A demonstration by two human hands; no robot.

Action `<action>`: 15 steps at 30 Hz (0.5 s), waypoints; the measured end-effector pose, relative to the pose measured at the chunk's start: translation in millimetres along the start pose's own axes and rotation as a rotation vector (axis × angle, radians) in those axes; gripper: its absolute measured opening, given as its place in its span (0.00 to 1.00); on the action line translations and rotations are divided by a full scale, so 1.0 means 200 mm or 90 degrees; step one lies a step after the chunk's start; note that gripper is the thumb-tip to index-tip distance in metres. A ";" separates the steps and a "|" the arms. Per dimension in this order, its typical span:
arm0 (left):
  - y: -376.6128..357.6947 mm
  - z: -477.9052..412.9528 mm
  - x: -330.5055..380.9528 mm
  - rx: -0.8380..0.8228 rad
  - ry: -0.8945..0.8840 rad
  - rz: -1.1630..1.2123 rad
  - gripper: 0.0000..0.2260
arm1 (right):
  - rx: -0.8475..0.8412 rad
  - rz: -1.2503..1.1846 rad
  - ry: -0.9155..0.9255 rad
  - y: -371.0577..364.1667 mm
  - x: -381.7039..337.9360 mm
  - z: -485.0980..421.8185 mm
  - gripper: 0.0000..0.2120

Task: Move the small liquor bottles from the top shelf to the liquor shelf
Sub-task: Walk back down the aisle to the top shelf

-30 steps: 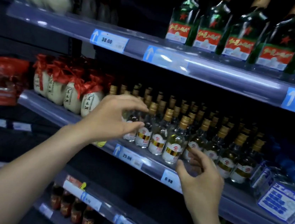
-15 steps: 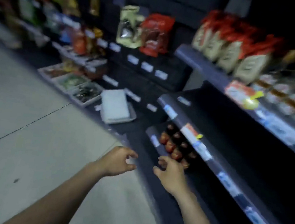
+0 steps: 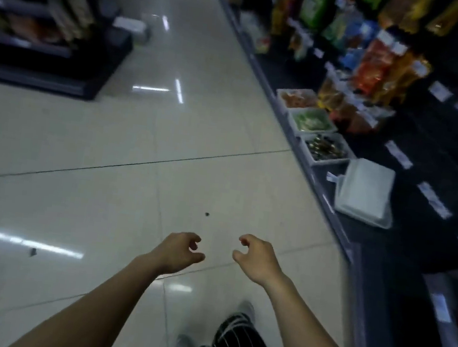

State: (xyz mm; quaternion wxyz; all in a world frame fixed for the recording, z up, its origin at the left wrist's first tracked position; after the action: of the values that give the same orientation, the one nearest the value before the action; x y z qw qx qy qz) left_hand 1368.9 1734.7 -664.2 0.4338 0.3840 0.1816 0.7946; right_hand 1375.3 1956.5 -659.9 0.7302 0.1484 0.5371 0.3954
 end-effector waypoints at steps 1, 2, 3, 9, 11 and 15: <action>0.08 -0.03 -0.09 0.014 0.023 0.028 0.26 | -0.025 0.010 0.015 -0.06 -0.09 -0.10 0.28; 0.16 -0.05 -0.18 0.027 0.043 0.055 0.25 | -0.049 0.021 0.031 -0.11 -0.18 -0.20 0.27; 0.23 -0.08 -0.27 0.038 0.061 0.080 0.25 | -0.074 0.031 0.050 -0.17 -0.26 -0.31 0.27; 0.74 -0.33 -0.79 0.145 0.169 0.193 0.24 | -0.208 0.087 0.159 -0.49 -0.81 -1.02 0.26; 0.95 -0.43 -0.95 0.186 0.212 0.223 0.24 | -0.242 0.099 0.193 -0.58 -1.02 -1.31 0.25; 1.38 -0.54 -1.27 0.245 0.308 0.288 0.24 | -0.310 0.124 0.235 -0.74 -1.44 -1.81 0.23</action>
State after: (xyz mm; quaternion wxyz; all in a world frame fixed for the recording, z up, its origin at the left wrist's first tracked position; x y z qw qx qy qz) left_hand 1217.6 1374.9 -677.5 0.1119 0.2905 0.3348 0.8894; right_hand 1078.8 1574.0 -700.6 0.5935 -0.0544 0.5330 0.6005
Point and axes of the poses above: each hand's wrist, its own z-axis away from the middle knuckle, its own y-axis out of the back of the hand, x = y × z, the point moved 5 cm from there along -z, towards the middle knuckle, and after that the axes turned 13 degrees about y, right-handed, at the moved point
